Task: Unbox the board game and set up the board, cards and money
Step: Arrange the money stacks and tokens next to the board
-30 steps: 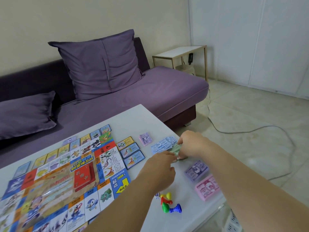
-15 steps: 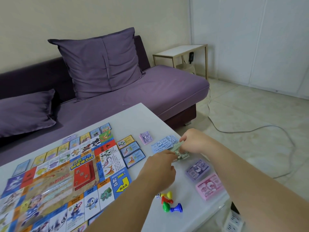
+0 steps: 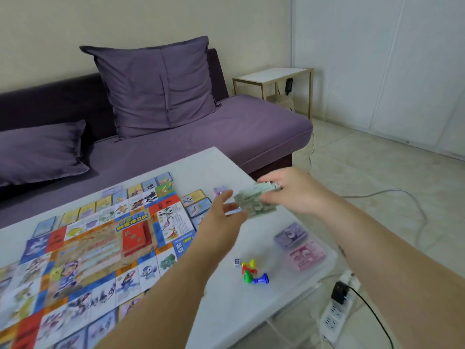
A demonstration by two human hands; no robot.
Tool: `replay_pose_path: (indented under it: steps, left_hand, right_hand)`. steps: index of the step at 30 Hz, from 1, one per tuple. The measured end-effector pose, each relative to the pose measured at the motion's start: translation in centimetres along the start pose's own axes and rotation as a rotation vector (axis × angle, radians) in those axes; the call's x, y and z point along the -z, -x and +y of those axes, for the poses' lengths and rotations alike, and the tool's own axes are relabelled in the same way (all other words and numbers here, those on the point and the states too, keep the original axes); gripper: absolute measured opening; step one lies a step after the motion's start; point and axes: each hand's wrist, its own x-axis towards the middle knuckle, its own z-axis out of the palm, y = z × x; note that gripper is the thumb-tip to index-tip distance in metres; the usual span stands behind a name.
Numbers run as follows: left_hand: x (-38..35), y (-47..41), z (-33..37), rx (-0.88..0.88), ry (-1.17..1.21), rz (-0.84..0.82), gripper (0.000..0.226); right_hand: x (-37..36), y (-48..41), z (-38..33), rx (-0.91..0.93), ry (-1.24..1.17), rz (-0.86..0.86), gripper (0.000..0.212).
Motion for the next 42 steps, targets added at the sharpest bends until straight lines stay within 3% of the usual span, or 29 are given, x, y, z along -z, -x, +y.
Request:
replay_pose_path:
  steps: [6,15,20,25,30,34,36,38,40,42]
  left_hand:
    - [4.3,7.2,-0.7,-0.169,-0.292,0.101,0.048]
    - [6.1,14.7,-5.7,-0.141,-0.6,0.226,0.038]
    - [5.3,14.9,-8.1,-0.108,-0.74,0.179,0.034]
    - [4.5,14.6,-8.6,-0.142,-1.086,0.172,0.045]
    - [4.1,14.2,-7.7,-0.139,-1.25,0.082,0.041]
    - [6.0,14.5,-5.4,0.002,-0.742,0.097,0.016]
    - [7.9,15.0,-4.3,0.128,-0.465,-0.026,0.019]
    - [9.8,16.1,-3.1,0.287,-0.042,-0.212,0.009]
    - [11.0,17.4,-2.6,0.414,0.356,-0.361,0.014]
    - [11.5,18.3,-2.9,0.47,0.5,-0.409,0.018]
  right_hand:
    - [-6.1,5.8,-4.4,0.174,-0.045,-0.044,0.031]
    - [-12.5,11.6,-5.9,0.176,0.177,-0.143,0.035]
    - [-14.5,12.4,-5.4,0.147,0.222,-0.143,0.036]
    - [-15.1,12.3,-5.2,0.118,0.198,-0.163,0.045]
    - [-14.7,12.1,-4.9,0.109,0.163,-0.156,0.033]
    - [-12.7,12.1,-6.0,0.118,-0.017,-0.109,0.027]
    - [-11.7,12.6,-7.2,0.175,-0.104,-0.147,0.03]
    - [-11.0,13.4,-8.3,0.223,-0.175,-0.229,0.029]
    - [-10.9,14.2,-9.3,0.261,-0.204,-0.322,0.03]
    - [-11.3,14.9,-10.1,0.286,-0.167,-0.384,0.035]
